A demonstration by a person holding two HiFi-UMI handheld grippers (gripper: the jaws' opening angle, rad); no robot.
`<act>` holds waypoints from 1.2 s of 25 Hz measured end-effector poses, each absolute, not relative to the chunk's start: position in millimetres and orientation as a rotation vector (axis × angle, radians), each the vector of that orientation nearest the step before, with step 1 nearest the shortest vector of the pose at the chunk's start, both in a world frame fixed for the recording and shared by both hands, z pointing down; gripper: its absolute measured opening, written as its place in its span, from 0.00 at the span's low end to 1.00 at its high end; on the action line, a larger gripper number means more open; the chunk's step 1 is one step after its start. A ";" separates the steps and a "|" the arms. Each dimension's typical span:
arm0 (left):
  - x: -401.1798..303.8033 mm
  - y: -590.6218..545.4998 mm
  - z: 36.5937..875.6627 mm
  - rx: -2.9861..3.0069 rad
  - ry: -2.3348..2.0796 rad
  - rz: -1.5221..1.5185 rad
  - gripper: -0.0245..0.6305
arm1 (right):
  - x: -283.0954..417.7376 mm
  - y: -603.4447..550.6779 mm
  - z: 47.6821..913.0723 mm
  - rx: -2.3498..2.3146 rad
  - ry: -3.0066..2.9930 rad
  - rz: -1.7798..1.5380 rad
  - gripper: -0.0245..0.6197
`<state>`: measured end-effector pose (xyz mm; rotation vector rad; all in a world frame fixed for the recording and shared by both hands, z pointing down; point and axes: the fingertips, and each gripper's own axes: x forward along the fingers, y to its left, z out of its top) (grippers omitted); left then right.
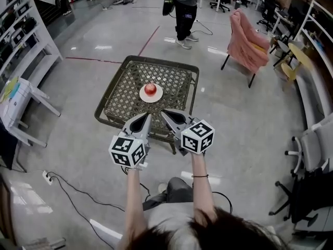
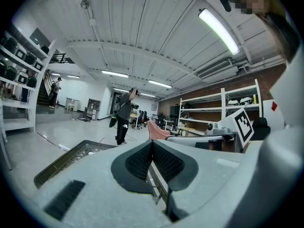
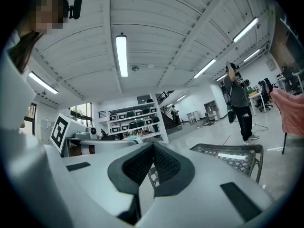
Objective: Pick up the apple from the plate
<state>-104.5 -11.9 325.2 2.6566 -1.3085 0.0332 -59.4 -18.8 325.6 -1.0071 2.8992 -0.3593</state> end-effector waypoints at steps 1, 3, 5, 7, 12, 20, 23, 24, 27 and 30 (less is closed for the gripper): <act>-105.2 -14.1 326.0 2.656 -1.306 0.036 0.05 | -60.3 -21.1 327.1 -1.010 2.899 -0.365 0.05; -106.5 -19.2 327.6 2.650 -1.306 0.038 0.05 | -61.5 -26.3 330.0 -1.011 2.903 -0.376 0.05; -105.7 -25.7 329.6 2.642 -1.307 0.041 0.05 | -60.1 -33.0 332.1 -1.013 2.904 -0.389 0.05; -104.0 -34.9 330.6 2.634 -1.307 0.043 0.05 | -58.1 -42.2 332.6 -1.014 2.912 -0.393 0.05; -104.3 -63.2 327.2 2.618 -1.320 0.038 0.05 | -57.4 -74.7 329.4 -0.998 2.937 -0.402 0.05; -102.1 -109.5 332.2 2.589 -1.340 0.045 0.05 | -54.8 -129.5 332.5 -0.978 2.945 -0.432 0.05; -105.9 -120.6 335.1 2.575 -1.346 0.051 0.05 | -57.8 -142.4 335.6 -0.968 2.951 -0.449 0.05; -106.9 -123.9 337.0 2.570 -1.350 0.054 0.05 | -58.9 -146.1 336.8 -0.963 2.953 -0.454 0.05; -109.5 -134.3 342.9 2.551 -1.365 0.061 0.05 | -61.1 -157.3 339.9 -0.945 2.960 -0.464 0.05; -110.8 -145.6 347.1 2.536 -1.381 0.057 0.05 | -60.2 -168.9 343.6 -0.934 2.970 -0.468 0.05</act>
